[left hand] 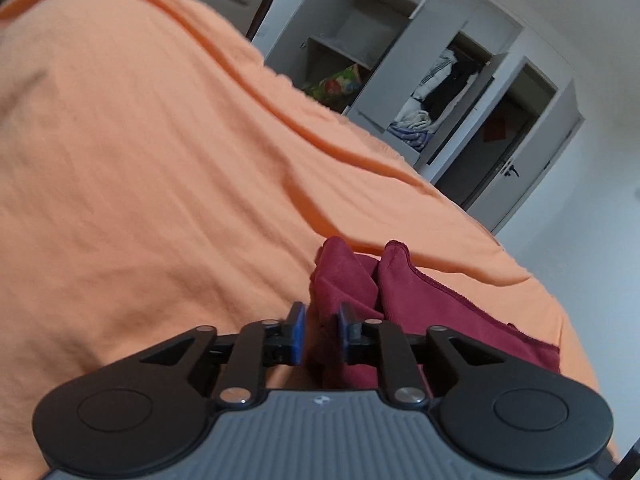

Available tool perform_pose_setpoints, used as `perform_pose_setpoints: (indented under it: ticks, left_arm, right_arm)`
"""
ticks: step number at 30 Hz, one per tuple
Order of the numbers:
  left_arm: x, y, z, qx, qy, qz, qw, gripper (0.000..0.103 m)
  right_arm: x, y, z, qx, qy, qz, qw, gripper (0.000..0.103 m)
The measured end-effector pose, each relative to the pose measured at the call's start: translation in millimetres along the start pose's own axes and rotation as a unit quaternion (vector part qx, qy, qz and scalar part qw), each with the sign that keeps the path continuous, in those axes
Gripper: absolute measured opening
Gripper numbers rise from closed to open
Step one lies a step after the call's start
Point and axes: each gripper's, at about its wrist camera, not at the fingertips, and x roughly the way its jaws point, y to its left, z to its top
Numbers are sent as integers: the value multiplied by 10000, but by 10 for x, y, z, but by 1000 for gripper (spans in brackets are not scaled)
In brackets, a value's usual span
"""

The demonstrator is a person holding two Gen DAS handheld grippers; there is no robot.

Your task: Fold small clothes

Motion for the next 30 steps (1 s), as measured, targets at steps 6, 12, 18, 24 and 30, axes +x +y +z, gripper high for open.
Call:
perform_pose_setpoints:
  ticks: [6, 12, 18, 24, 30]
  left_arm:
    - [-122, -51, -131, 567, 63, -116, 9983, 23]
    - [-175, -46, -180, 342, -7, -195, 9992, 5]
    - [-220, 16, -278, -241, -142, -275, 9992, 4]
    - [-197, -8, -323, -406, -214, -204, 9987, 3]
    - [-151, -47, -357, -471, -294, -170, 9983, 3]
  right_arm:
    - [1, 4, -3, -1, -4, -7, 10000, 102]
    - [1, 2, -4, 2, -8, -12, 10000, 102]
    - [-51, 99, 153, -184, -86, 175, 9996, 102]
    - [113, 551, 691, -253, -246, 1789, 9832, 102]
    - [669, 1287, 1219, -213, 102, 3332, 9425, 80]
